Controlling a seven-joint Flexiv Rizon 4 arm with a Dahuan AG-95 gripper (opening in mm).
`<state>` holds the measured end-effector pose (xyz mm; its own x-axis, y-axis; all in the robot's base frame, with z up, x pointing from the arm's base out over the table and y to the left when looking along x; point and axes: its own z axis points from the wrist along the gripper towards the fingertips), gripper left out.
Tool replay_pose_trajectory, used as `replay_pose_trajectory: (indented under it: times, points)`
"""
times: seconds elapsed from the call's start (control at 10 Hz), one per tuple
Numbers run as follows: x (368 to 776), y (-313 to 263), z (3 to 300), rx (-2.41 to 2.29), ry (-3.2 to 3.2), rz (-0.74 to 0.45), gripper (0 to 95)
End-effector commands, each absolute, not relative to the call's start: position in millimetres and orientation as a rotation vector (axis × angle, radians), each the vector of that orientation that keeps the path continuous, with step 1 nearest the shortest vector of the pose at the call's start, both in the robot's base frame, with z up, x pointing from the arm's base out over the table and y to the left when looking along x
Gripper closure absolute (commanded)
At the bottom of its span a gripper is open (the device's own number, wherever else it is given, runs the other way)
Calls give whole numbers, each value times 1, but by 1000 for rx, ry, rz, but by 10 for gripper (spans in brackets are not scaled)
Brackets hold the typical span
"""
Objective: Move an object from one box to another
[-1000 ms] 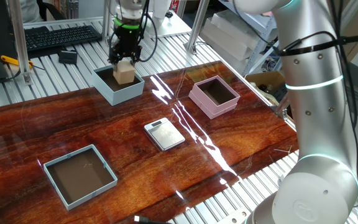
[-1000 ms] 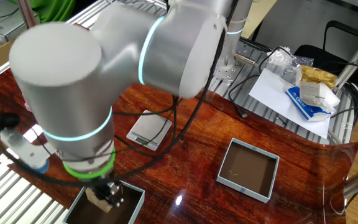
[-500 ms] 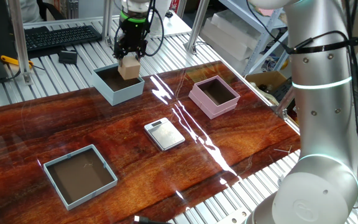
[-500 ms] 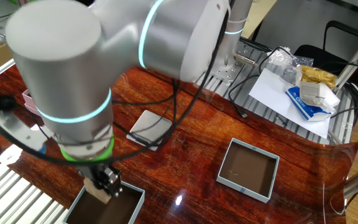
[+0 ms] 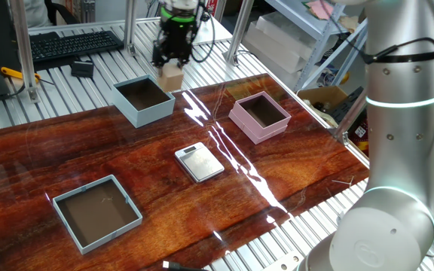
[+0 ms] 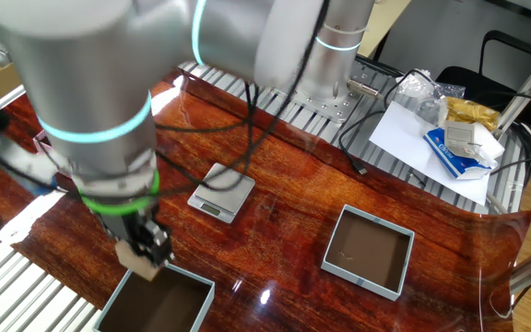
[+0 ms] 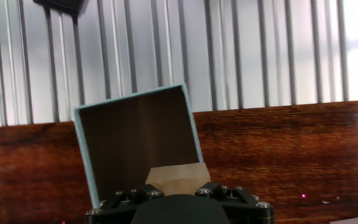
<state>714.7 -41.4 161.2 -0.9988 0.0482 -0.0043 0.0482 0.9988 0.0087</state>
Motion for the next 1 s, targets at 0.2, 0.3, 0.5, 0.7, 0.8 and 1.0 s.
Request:
replay_pose_trajectory:
  times: [0.2,0.3,0.5,0.7,0.8,1.0]
  points:
    - [709,-57,162,43,3134,12,950]
    - [706,-63,161,30,3127,11,950]
    - [702,-73,159,9,3117,10,950]
    - [702,-73,159,9,3119,2,950]
    - [702,-73,159,4,3119,2,950]
    - [703,-75,158,-7,3117,5,950]
